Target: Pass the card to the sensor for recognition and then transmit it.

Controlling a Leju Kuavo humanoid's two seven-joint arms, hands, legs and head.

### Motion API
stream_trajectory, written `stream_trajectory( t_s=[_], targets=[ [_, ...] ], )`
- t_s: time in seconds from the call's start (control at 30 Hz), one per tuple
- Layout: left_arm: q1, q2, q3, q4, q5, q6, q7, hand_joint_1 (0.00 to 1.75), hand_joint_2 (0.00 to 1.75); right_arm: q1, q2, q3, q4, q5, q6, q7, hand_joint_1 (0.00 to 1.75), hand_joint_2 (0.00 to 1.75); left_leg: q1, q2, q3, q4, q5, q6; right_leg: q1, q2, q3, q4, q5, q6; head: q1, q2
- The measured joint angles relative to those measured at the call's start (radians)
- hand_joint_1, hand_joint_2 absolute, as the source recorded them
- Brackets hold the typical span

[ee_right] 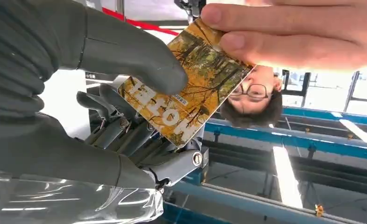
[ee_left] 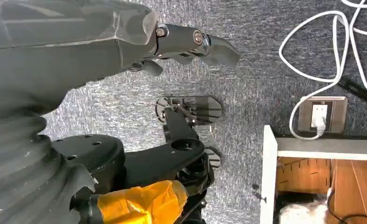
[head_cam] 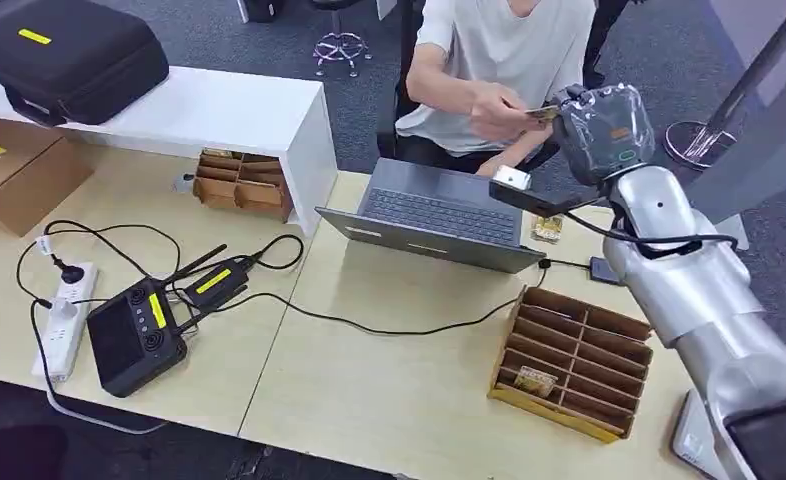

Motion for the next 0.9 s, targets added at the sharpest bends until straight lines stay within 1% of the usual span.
stream_trajectory(
  t_s=[0.03,0.07,0.17,0.27,0.5,0.9],
  targets=[
    [0.000,0.000,0.000,0.000,0.000,0.000,0.000,0.00,1.75,0.000,0.000,0.002,0.002,0.000,0.000,0.000,1.75,1.75,0.000,0.000,0.000,0.000,0.000,0.000,0.000,0.000,0.000,0.000,0.000,0.000,0.000,0.000],
    [0.000,0.000,0.000,0.000,0.000,0.000,0.000,0.00,1.75,0.000,0.001,0.003,0.004,0.000,0.000,0.000,0.00,1.75,0.000,0.000,-0.001,0.000,0.000,0.000,0.000,0.000,-0.001,0.000,0.000,0.000,0.000,0.000],
    [0.000,-0.001,0.000,0.000,0.000,-0.006,-0.001,0.00,1.75,0.000,0.002,0.009,0.008,-0.005,0.000,-0.003,0.00,1.75,0.000,0.000,-0.001,0.000,0.000,0.000,0.000,0.000,-0.001,0.000,0.000,0.000,0.000,0.000],
    [0.000,-0.001,0.000,0.000,0.007,-0.026,-0.009,0.00,1.75,-0.002,0.001,0.009,0.009,-0.008,0.000,-0.006,0.00,1.75,0.000,0.000,-0.001,0.000,0.000,0.000,0.000,0.000,-0.001,0.000,0.000,0.000,0.000,0.000],
    [0.000,0.000,0.000,0.000,0.010,-0.011,-0.013,0.00,1.75,-0.005,-0.002,0.009,0.015,-0.016,-0.002,-0.009,0.00,1.75,0.000,0.001,0.000,0.000,0.000,0.000,0.000,0.001,-0.001,0.000,0.000,0.000,0.000,0.000],
    [0.003,0.003,0.000,0.000,0.021,0.004,-0.014,0.00,1.75,-0.011,-0.059,0.008,0.022,-0.024,-0.008,-0.014,0.00,1.75,0.000,0.001,0.000,0.000,0.000,0.000,0.000,0.001,-0.001,0.000,0.000,0.000,0.000,0.000]
  ],
)
